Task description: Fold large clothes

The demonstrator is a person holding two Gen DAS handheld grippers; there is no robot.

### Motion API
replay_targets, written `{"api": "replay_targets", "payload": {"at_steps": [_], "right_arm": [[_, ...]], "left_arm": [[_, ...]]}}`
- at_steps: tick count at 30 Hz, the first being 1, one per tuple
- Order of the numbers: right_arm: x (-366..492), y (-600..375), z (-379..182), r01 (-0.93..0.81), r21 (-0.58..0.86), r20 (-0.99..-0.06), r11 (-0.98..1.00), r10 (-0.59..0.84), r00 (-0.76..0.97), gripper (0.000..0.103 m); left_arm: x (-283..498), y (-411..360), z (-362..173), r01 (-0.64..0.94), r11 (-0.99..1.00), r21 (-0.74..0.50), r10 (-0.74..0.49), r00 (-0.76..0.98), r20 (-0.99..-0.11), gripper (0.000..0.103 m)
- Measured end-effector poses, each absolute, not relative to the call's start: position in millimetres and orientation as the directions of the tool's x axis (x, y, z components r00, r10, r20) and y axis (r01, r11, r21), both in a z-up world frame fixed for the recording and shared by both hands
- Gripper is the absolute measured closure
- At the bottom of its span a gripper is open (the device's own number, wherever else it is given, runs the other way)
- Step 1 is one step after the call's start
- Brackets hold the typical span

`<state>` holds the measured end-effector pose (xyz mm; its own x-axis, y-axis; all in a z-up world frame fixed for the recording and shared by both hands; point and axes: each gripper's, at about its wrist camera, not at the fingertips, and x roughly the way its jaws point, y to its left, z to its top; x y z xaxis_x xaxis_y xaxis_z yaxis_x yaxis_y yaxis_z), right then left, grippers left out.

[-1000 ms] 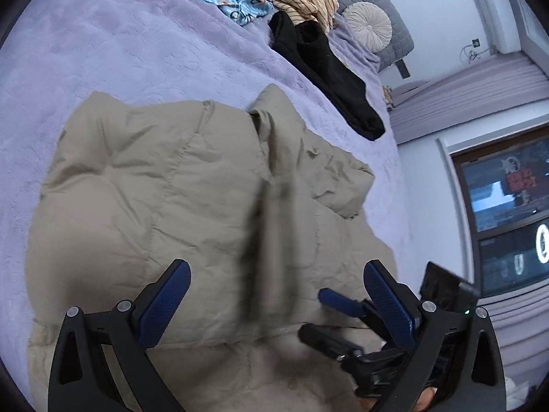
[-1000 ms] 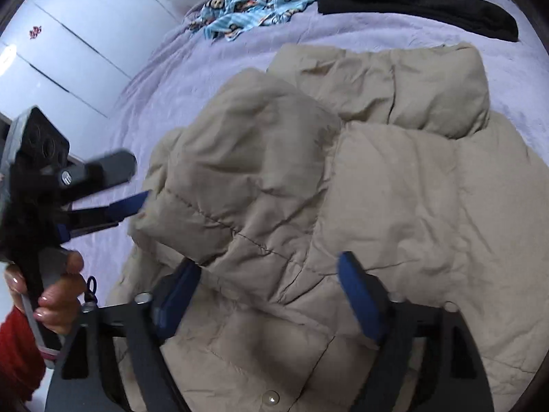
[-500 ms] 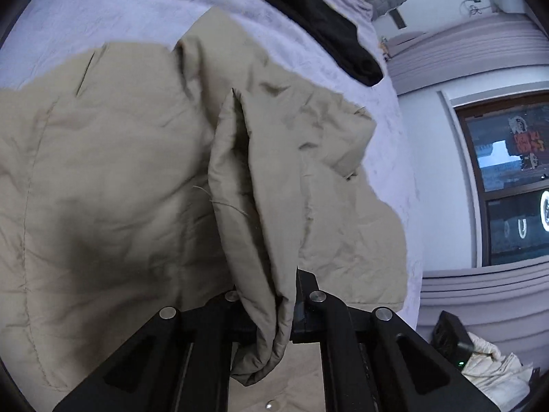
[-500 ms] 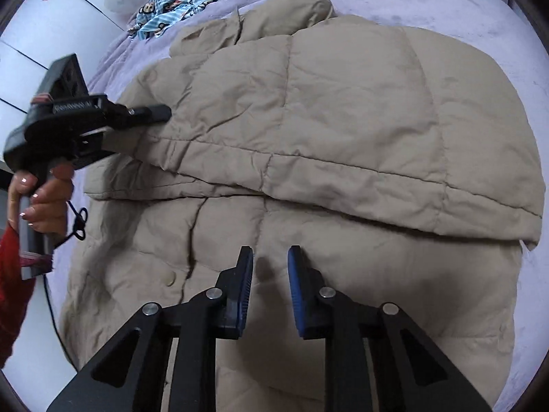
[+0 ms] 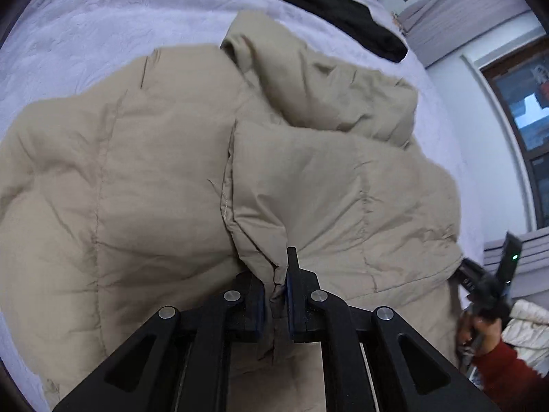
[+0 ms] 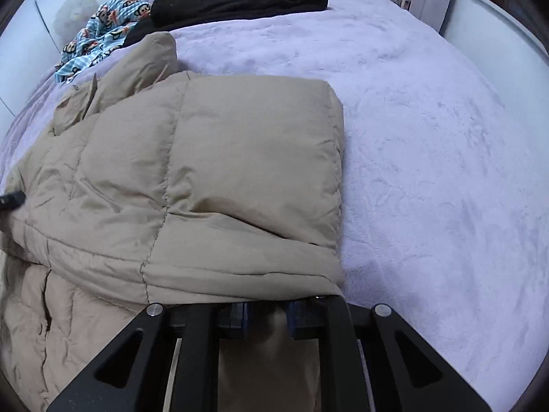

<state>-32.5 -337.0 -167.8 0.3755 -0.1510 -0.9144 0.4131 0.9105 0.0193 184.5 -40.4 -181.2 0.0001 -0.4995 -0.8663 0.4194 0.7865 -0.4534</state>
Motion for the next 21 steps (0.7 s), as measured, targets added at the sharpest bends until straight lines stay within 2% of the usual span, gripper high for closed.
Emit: {"api": "replay_targets", "payload": {"at_steps": [2,5,8,9,11,15,16,18,21], "right_arm": [[-33.0,-335.8,-169.4,0.408,-0.005,-0.913,0.913,-0.17,0.37,0.088],[-34.0,-335.9,-168.3,0.4,-0.013,-0.913,0.916,-0.174,0.369,0.088],[-37.7,-338.4,-162.9,0.417,0.018,-0.923,0.909,-0.146,0.357,0.088],[-31.7,-335.1,-161.1,0.426,0.032,-0.928,0.904,-0.131,0.348,0.085],[-36.0,-330.3,-147.9,0.423,0.117,-0.936,0.899,-0.042,0.348,0.081],[-53.4,-302.5,-112.1,0.258,0.445,-0.856,0.858,0.323,0.403,0.08],[-55.0,-299.1,-101.1,0.225,0.478,-0.832,0.849,0.356,0.425,0.08],[-49.1,-303.5,-86.5,0.213,0.452,-0.827,0.866,0.317,0.465,0.08],[-28.5,-340.3,-91.1,0.298,0.479,-0.809,0.826,0.283,0.516,0.08]], "left_arm": [[181.6,-34.8,-178.1,0.407,0.796,-0.447,-0.499,0.023,-0.866,0.092],[186.6,-19.3,-164.1,0.365,0.847,-0.386,-0.438,0.068,-0.897,0.082],[189.6,9.3,-141.5,0.339,0.898,-0.281,-0.348,0.156,-0.924,0.082],[192.4,15.7,-137.8,0.339,0.901,-0.271,-0.343,0.174,-0.923,0.082],[193.7,28.3,-125.3,0.35,0.9,-0.26,-0.344,0.203,-0.917,0.082],[193.0,16.3,-110.7,0.399,0.882,-0.252,-0.357,0.217,-0.908,0.082],[193.0,7.3,-109.0,0.411,0.874,-0.259,-0.37,0.217,-0.903,0.082],[189.7,-12.5,-108.3,0.44,0.85,-0.291,-0.413,0.21,-0.886,0.082],[182.2,-51.6,-117.4,0.471,0.837,-0.277,-0.414,0.214,-0.885,0.082]]}}
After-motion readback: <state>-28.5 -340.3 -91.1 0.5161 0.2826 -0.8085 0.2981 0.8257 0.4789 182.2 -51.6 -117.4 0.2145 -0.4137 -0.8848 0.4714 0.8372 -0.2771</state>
